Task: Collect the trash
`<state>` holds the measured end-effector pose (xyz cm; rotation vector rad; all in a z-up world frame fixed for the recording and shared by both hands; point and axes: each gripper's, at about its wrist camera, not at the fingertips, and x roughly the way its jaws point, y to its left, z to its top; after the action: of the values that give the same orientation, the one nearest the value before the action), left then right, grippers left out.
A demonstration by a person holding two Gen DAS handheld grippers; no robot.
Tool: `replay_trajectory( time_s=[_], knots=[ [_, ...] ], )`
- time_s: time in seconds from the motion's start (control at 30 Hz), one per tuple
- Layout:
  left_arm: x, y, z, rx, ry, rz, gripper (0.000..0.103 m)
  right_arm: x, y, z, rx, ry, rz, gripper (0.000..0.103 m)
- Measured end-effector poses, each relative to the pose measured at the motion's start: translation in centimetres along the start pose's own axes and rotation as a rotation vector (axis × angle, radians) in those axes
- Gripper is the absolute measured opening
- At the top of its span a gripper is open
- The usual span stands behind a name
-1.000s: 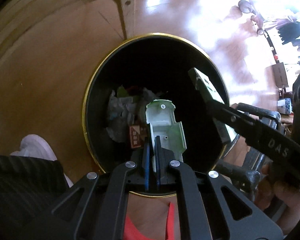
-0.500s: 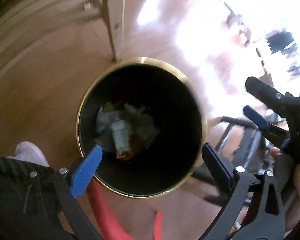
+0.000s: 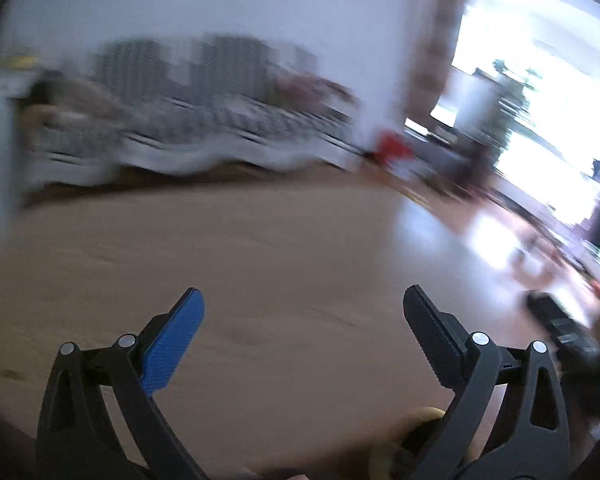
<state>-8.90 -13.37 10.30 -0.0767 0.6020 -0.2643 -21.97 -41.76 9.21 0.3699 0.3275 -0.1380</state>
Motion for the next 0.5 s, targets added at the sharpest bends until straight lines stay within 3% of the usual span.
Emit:
replay_trajectory(
  time_s=[0.13, 0.23, 0.4, 0.5],
  knots=[
    [1.2, 10.2, 1.6, -0.108, -0.047, 0.222, 0.097, 7.3, 8.3, 1.8, -0.045, 0.044, 0.098, 0.097],
    [4.4, 14.4, 2.4, -0.122, -0.014, 0.338, 0.097, 14.4, 14.2, 0.6, -0.114, 0.163, 0.117, 0.097],
    [9.5, 16.2, 0.6, -0.045, 0.073, 0.345, 0.097, 24.6, 20.2, -4.1, -0.170, 0.389, 0.103, 0.097],
    [12.1, 16.4, -1.7, 0.019, 0.167, 0.308, 0.097, 25.8, 22.1, -7.1, -0.253, 0.437, 0.123, 0.097]
  ],
)
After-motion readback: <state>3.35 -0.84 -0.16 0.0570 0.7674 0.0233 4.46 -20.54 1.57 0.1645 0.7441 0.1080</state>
